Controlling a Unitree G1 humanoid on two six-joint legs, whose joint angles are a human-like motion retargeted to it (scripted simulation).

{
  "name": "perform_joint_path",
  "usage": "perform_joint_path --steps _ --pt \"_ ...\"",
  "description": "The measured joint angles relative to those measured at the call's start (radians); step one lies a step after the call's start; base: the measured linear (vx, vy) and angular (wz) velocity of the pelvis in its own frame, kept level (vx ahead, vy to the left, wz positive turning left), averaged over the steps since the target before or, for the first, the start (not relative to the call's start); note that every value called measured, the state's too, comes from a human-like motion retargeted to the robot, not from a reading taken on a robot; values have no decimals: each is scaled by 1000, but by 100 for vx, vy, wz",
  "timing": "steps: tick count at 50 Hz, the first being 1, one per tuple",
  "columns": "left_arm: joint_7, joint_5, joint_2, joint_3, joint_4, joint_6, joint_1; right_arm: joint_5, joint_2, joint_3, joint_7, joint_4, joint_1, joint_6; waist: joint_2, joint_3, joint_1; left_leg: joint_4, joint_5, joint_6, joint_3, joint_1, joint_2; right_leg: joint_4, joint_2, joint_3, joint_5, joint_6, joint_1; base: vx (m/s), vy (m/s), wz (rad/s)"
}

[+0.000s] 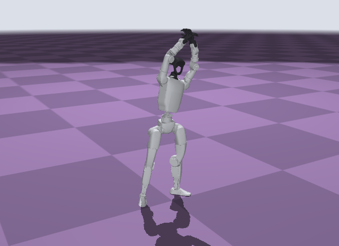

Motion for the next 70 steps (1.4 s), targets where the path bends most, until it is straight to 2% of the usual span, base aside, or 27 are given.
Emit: perform_joint_path --steps 12,28,35,43,47,57,63,70 --pt "-15 -37 93 0 -25 3 64 -3 78 0 3 -15 30 11 -155 -11 78 33 -33 14 28 42 38 1 23 21 -18 0 29 7 -3 -14" --pt "-69 -160 267 0 -61 0 162 -22 228 0 21 -35 48 27 -160 22 142 21 -37 36 -17 63 76 -2 63 -42 -13 0 83 0 0 8" --pt "-81 -169 255 0 -61 -5 165 -22 217 0 25 -34 51 26 -160 27 151 -1 -25 34 -43 42 66 2 59 -63 -28 0 75 -4 1 20" --pt "-65 -157 169 0 -54 -17 151 -7 137 0 39 -25 56 36 -156 20 122 -15 -12 17 -70 7 31 73 9 -64 -79 0 23 -6 3 20" --pt "-47 -133 129 0 -46 -20 138 4 97 0 47 -23 59 42 -121 21 96 -16 -6 1 -77 4 12 145 -26 -52 -111 0 -10 -7 3 12" --pt "11 -45 65 0 -36 -31 106 55 52 0 59 7 55 59 20 17 1 5 3 0 -37 34 -22 257 -86 25 -154 0 -58 -5 -3 -17" --pt "51 -13 20 0 -37 -33 77 101 15 0 65 28 36 69 120 16 -45 41 2 17 8 85 15 216 -46 92 -147 0 -30 2 -16 -66" --pt "69 36 -32 0 -30 -20 1 134 -21 -19 56 64 -13 57 260 28 -79 74 18 21 0 113 98 111 57 147 -105 0 3 -1 -21 -66"
